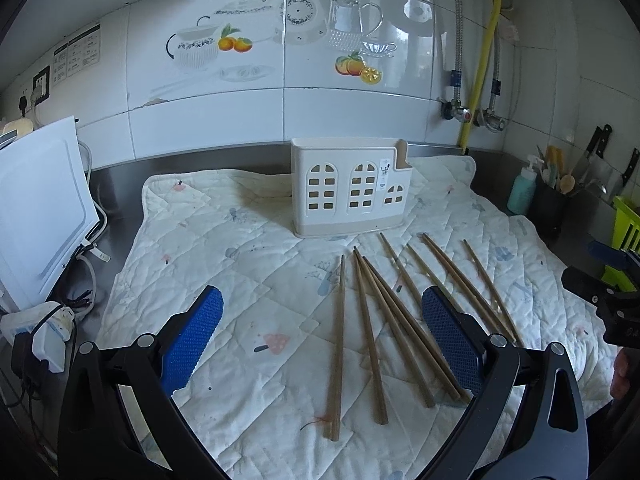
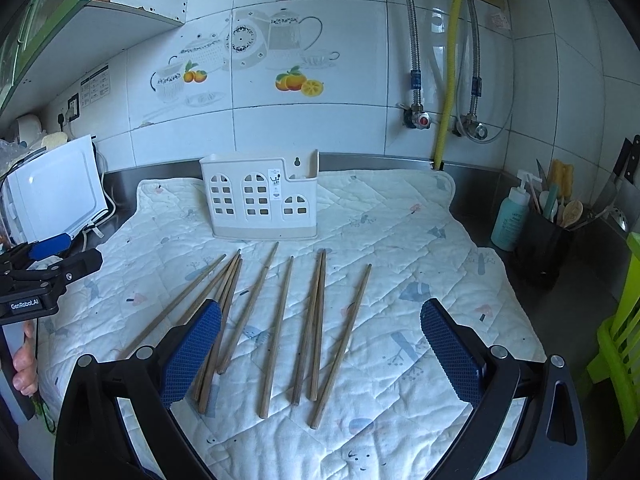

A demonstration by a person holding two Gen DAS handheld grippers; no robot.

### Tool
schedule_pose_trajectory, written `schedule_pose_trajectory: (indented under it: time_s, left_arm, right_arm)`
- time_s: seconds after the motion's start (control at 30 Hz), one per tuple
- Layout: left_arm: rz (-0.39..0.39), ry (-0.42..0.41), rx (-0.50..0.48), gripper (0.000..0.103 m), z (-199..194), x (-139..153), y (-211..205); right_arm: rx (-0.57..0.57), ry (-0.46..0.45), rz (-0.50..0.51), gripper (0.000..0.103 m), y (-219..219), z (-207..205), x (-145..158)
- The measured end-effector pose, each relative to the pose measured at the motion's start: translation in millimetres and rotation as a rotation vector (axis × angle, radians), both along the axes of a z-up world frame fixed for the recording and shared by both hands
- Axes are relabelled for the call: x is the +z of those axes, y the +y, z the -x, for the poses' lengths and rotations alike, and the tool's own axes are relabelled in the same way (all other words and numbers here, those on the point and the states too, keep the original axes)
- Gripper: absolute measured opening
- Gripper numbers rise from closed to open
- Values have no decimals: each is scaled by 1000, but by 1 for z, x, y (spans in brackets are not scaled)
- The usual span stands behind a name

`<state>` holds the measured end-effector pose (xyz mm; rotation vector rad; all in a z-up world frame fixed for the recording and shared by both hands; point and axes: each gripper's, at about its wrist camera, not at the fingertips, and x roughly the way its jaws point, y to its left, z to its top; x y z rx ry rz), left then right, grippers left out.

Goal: Organize utensils

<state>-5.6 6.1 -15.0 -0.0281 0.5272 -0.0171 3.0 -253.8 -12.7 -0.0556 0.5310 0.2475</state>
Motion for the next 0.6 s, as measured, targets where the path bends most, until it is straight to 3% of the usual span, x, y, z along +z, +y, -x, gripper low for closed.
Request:
schedule_pose_trajectory:
  time_s: [0.1, 0.33, 0.4, 0.47, 0.6]
  left_arm:
    - [3, 16, 1, 95, -1, -7, 2]
    - [-6, 89, -26, 74, -6, -32, 2]
    - [-9, 112, -42, 67, -8, -40, 1]
    - [-3, 143, -61, 61, -9, -50, 1]
    - [12, 183, -87, 52, -12, -67, 0]
  right_arm:
    - [-1, 14, -1, 96, -1, 1, -7]
    - [-19, 49, -19, 95, -5, 2, -31]
    - [-19, 61, -22, 93, -5, 1, -38]
    - [-17, 80, -22, 84, -5, -1, -44]
    - [-23, 92, -8, 81, -4, -5, -54]
